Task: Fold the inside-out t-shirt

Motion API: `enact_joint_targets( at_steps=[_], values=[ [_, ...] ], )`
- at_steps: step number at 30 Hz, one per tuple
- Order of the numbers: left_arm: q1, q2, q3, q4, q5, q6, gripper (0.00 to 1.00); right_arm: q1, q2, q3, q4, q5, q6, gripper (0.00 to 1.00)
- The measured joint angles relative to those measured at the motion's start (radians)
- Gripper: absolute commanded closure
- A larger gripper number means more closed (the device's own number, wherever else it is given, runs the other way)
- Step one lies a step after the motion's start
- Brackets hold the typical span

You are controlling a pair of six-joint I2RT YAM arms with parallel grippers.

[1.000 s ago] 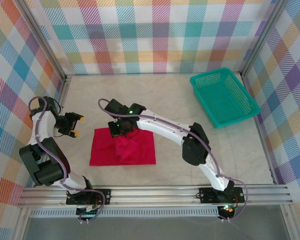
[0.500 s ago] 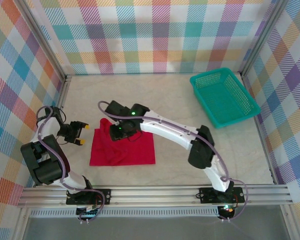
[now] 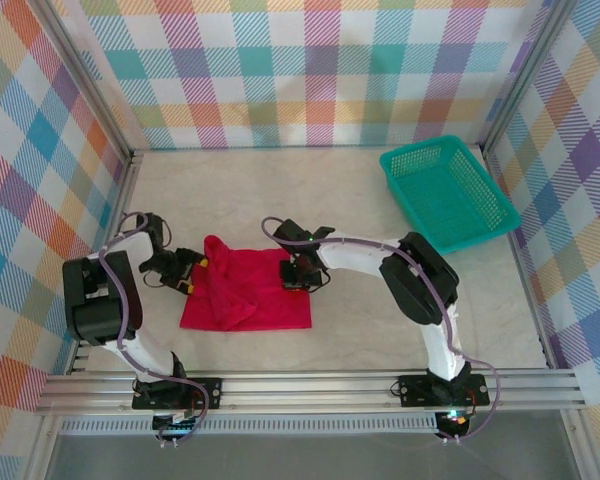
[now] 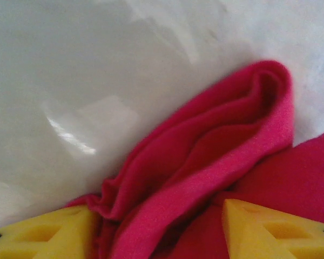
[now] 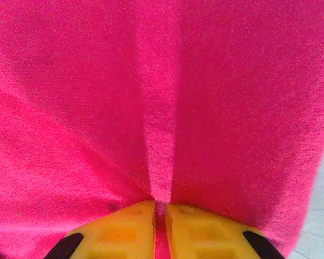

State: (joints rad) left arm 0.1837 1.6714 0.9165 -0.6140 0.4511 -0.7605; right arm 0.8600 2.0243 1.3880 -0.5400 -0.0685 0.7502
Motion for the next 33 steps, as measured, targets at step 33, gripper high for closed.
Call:
enact_joint_targets(
  at_steps=[33],
  values=[
    [-0.871,0.402,0.805,-0.159,-0.296,-0.144,0.39,-0.349,-0.699,-0.551,-0.023,0.092,0.004,0.76]
  ],
)
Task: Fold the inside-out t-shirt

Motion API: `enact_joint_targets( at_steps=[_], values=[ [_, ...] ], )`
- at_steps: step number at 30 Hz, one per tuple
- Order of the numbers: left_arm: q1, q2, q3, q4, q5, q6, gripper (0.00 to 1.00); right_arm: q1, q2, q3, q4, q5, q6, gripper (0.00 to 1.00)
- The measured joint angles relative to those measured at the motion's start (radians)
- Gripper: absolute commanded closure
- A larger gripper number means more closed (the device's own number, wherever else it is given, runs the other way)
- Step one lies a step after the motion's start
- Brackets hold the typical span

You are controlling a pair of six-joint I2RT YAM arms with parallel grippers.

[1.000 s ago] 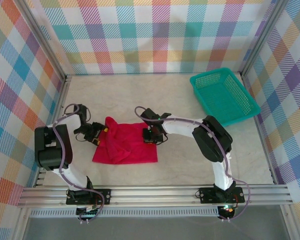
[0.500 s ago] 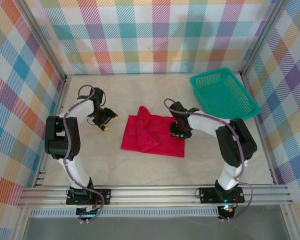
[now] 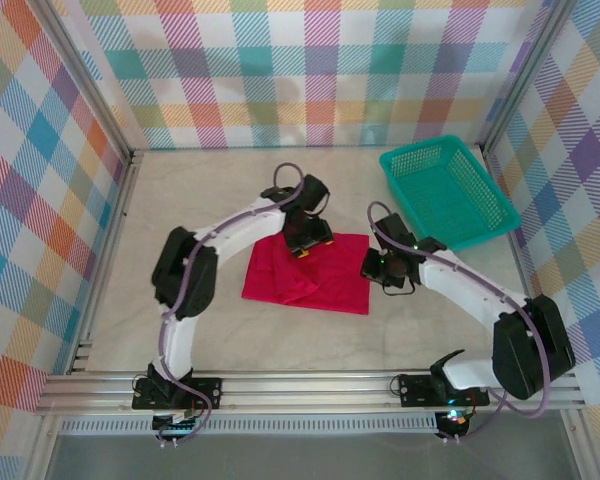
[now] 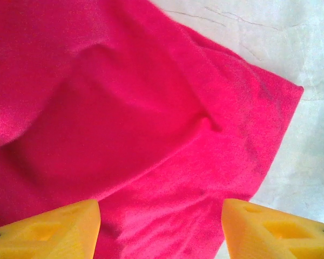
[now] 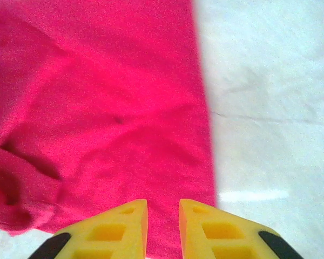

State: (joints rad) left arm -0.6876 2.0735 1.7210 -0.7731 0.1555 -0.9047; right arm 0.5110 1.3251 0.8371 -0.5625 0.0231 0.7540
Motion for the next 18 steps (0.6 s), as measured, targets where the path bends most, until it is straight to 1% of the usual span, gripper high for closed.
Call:
enact_joint_targets(
  at_steps=[3,6,10,13,18],
  values=[
    [-0.010,0.089,0.057,-0.017,0.000,-0.005,0.39,0.001,-0.011,-0.045,0.041,-0.043,0.018,0.77],
    [-0.007,0.121,0.054,-0.041,-0.001,-0.017,0.39,0.011,0.028,-0.057,0.127,-0.098,0.043,0.79],
    [0.002,0.121,0.048,-0.045,-0.009,-0.023,0.39,0.033,0.173,-0.044,0.241,-0.137,0.078,0.84],
    [0.019,0.121,0.034,-0.048,-0.010,-0.019,0.39,0.039,0.280,-0.043,0.288,-0.143,0.107,0.85],
    [0.081,0.073,-0.061,-0.049,-0.011,0.010,0.38,0.039,0.309,-0.041,0.349,-0.162,0.151,0.85]
  ],
)
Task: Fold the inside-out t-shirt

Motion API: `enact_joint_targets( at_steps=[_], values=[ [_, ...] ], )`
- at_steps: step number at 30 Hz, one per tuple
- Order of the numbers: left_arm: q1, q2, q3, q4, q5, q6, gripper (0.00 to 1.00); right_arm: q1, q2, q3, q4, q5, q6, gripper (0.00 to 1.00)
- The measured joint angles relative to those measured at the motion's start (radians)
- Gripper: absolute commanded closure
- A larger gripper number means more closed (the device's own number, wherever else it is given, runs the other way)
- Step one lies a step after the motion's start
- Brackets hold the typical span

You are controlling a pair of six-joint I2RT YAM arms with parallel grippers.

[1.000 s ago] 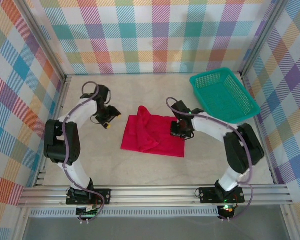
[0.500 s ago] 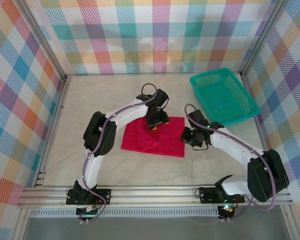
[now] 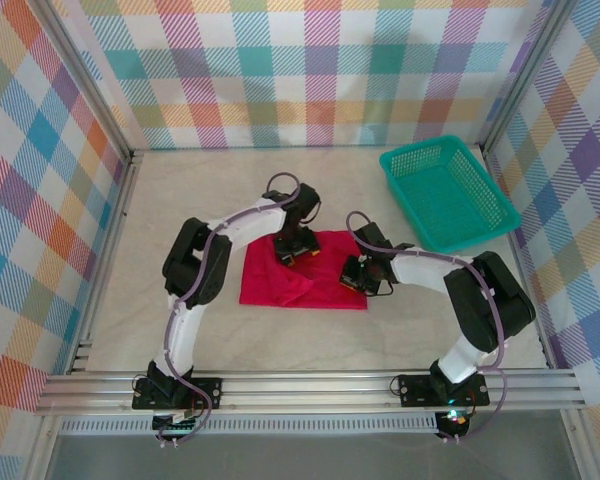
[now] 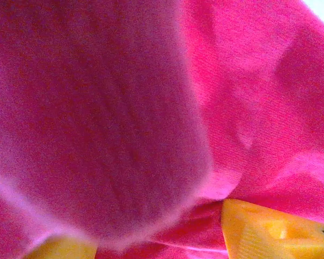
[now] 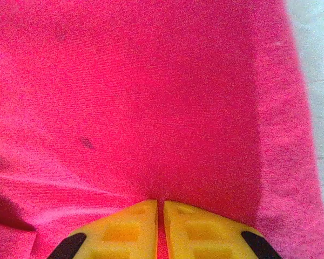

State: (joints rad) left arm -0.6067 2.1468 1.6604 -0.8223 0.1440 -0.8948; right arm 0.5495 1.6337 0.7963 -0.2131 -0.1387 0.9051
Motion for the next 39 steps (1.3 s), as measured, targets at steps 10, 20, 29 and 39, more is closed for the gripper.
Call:
enact_joint_targets(
  at_steps=[10,20,29,39],
  values=[
    [0.267,-0.199,-0.168,-0.074,-0.055,0.095,0.39,0.000,-0.018,-0.016,0.017,0.010,0.022,0.82],
    [0.149,-0.321,-0.129,-0.093,-0.085,0.070,0.38,0.008,-0.124,0.058,-0.121,0.048,0.018,0.83],
    [-0.155,-0.204,-0.046,-0.026,-0.001,-0.046,0.39,-0.002,-0.108,0.010,-0.098,0.065,0.019,0.96],
    [-0.130,-0.176,-0.235,0.026,0.000,-0.101,0.41,-0.007,-0.041,-0.037,-0.003,0.037,0.031,0.96]
  ],
)
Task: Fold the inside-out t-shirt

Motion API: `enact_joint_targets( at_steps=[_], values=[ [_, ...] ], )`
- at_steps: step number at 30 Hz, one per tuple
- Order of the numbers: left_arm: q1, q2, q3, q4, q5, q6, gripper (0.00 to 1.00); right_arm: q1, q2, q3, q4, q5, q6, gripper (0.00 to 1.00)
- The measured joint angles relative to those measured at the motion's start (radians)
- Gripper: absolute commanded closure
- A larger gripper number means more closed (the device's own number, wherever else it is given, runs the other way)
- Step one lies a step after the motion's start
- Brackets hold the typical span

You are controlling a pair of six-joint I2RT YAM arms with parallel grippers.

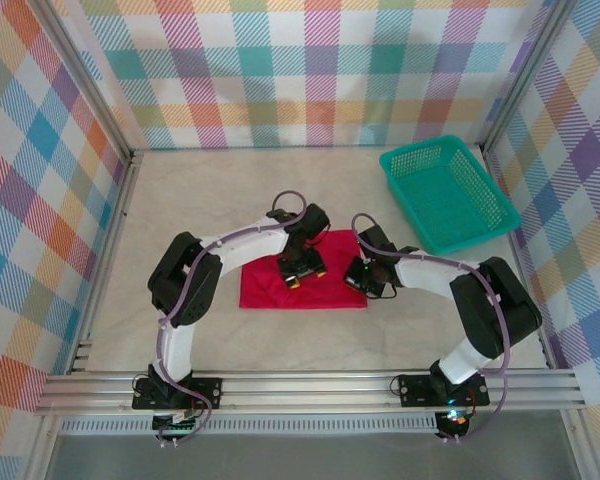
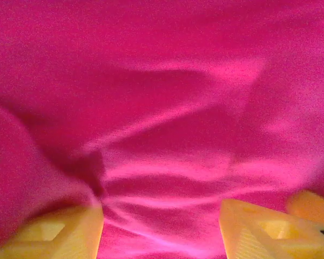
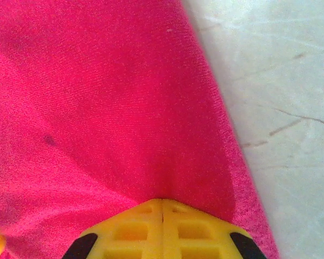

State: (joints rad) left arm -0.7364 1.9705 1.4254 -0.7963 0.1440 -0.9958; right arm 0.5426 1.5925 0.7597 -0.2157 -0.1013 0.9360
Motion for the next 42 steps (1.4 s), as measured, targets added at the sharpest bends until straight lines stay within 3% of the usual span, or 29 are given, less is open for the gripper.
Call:
enact_joint_targets(
  at_steps=[4,9,15,20,25,30,33,36,39,42],
  values=[
    [0.083,-0.151,-0.213,0.003,-0.023,-0.006,0.41,0.000,0.008,0.000,0.024,-0.008,0.000,0.96],
    [0.211,-0.362,-0.327,-0.071,-0.101,0.004,0.39,0.000,0.006,0.012,0.003,-0.003,-0.002,0.94],
    [0.216,-0.485,-0.327,-0.118,-0.165,0.013,0.39,0.000,-0.022,0.067,-0.107,0.023,-0.021,0.89],
    [0.174,-0.456,-0.292,-0.105,-0.152,-0.002,0.39,0.000,0.016,0.230,-0.153,0.033,-0.062,0.87],
    [0.089,-0.335,-0.223,-0.035,-0.104,-0.030,0.40,-0.009,0.212,0.455,-0.166,0.027,-0.108,0.87],
    [0.074,-0.208,-0.198,-0.003,-0.079,-0.023,0.40,-0.035,0.389,0.558,-0.203,0.017,-0.141,0.88],
    [0.108,-0.156,-0.198,-0.018,-0.097,0.011,0.40,-0.047,0.377,0.520,-0.199,0.007,-0.141,0.88],
    [0.174,-0.119,-0.183,-0.043,-0.129,0.062,0.40,-0.038,0.252,0.339,-0.150,0.010,-0.118,0.89],
    [0.265,-0.074,-0.102,-0.091,-0.146,0.124,0.40,0.052,0.063,0.128,-0.156,0.039,-0.057,0.87],
    [0.327,-0.053,0.015,-0.126,-0.173,0.174,0.40,0.183,-0.082,0.025,-0.200,0.058,-0.007,0.79]
  ],
)
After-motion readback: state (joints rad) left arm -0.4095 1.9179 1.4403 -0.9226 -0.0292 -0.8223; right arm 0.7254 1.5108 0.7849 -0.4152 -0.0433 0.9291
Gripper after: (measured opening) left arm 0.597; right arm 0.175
